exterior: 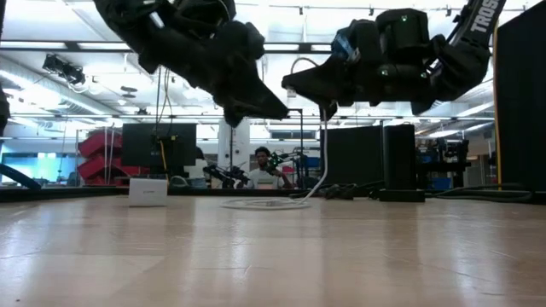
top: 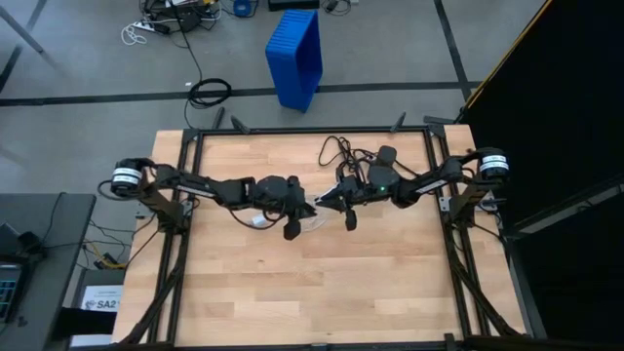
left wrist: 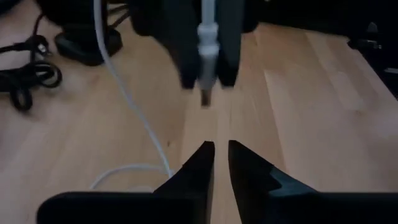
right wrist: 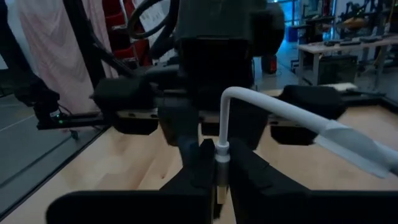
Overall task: Insert USB
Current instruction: Insert the white charger cable into the white charger adapter
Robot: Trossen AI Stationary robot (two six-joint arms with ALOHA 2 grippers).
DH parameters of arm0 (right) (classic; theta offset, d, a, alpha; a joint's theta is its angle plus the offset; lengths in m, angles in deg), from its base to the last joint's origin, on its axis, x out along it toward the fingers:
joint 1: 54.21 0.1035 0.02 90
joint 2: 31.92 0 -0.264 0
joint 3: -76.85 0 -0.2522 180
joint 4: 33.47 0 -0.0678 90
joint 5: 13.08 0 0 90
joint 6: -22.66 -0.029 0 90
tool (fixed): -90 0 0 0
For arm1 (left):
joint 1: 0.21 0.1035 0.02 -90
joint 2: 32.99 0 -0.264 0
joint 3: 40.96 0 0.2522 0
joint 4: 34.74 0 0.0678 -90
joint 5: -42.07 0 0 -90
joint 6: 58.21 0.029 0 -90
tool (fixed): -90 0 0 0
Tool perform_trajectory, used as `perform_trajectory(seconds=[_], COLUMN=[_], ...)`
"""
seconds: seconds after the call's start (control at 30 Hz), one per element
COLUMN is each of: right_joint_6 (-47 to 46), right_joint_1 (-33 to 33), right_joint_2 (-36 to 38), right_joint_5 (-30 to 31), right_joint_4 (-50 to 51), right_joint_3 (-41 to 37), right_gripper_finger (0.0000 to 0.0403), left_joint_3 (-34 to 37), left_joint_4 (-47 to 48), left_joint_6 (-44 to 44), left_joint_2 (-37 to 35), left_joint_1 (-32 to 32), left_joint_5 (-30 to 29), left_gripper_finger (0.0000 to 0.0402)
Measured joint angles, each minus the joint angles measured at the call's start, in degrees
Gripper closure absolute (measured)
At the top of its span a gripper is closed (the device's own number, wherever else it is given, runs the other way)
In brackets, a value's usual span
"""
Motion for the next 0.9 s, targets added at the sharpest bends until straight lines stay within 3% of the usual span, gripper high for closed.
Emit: perform_trajectory(seconds=[0.3, 0.5, 0.63, 0.9], right_joint_6=[-0.54, -0.7, -0.64, -0.61], right_joint_1=[-1.07, -1.13, -1.07, -1.07], right_joint_2=[4.25, 4.55, 4.55, 4.55], right_joint_5=[-0.24, -1.23, -2.09, -3.31], right_joint_4=[-5.92, -5.99, -6.64, -7.02], right_joint_3=[-7.15, -8.86, -8.88, -8.86], right_gripper_finger=[0.0402, 0.0403, 0.0403, 0.0403], left_joint_3=[-0.22, -2.56, -2.6, -2.64], left_joint_4=[21.32, 39.16, 44.52, 51.96], left_joint_6=[-5.57, -7.05, -7.39, -10.45], left_joint_2=[-11.81, -13.55, -12.81, -10.69], left_joint_1=[0.28, 0.45, 0.33, 0.35], left_joint_5=[-2.6, -4.52, -1.55, -3.02], left_gripper_finger=[0.0355, 0.0344, 0.0301, 0.0187])
